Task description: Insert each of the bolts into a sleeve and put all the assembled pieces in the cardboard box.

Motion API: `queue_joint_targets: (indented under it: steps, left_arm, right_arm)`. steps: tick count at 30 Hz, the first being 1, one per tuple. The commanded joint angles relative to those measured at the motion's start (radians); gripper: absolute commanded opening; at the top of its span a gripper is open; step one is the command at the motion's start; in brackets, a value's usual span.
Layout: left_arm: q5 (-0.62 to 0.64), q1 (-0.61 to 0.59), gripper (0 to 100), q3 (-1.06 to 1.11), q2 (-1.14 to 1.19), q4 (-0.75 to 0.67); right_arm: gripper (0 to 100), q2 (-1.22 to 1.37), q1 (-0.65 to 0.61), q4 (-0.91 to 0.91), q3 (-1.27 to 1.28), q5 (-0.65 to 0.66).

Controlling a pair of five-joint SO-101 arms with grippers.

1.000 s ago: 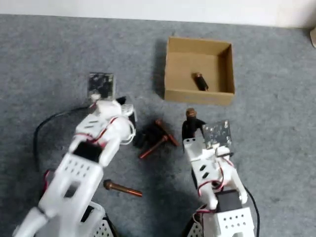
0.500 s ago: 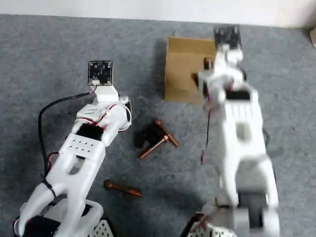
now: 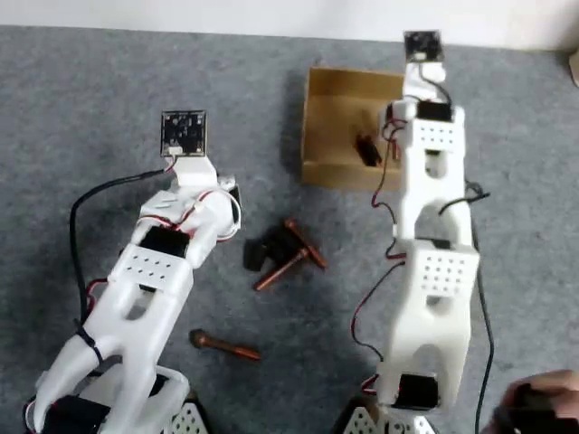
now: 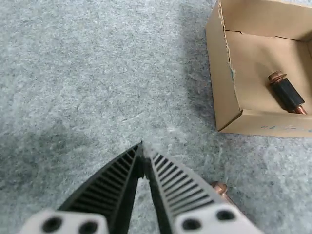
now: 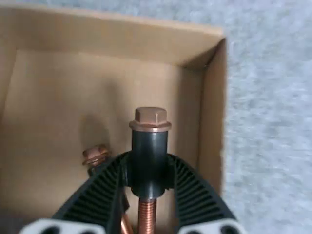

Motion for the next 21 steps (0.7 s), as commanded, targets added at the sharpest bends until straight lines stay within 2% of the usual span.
queue_joint_targets:
  steps: [1,8,15,21]
  left_arm:
    - [0.002,0.022,1,-0.056,-0.002,-0.020]
    - [0.002,0.024,1,-0.056,-0.002,-0.020]
    - [0.002,0.022,1,-0.056,-0.002,-0.020]
    - [0.002,0.022,1,-0.056,-0.002,-0.020]
  right_arm:
    - [0.4,0.088,0.001,0.035,-0.188,0.012]
    - [2.3,0.282,0.001,0.122,-0.437,0.012]
    - [24.6,0.321,-0.012,0.292,-0.682,0.014]
    - [25.5,0.317,-0.039,0.461,-0.929,0.009]
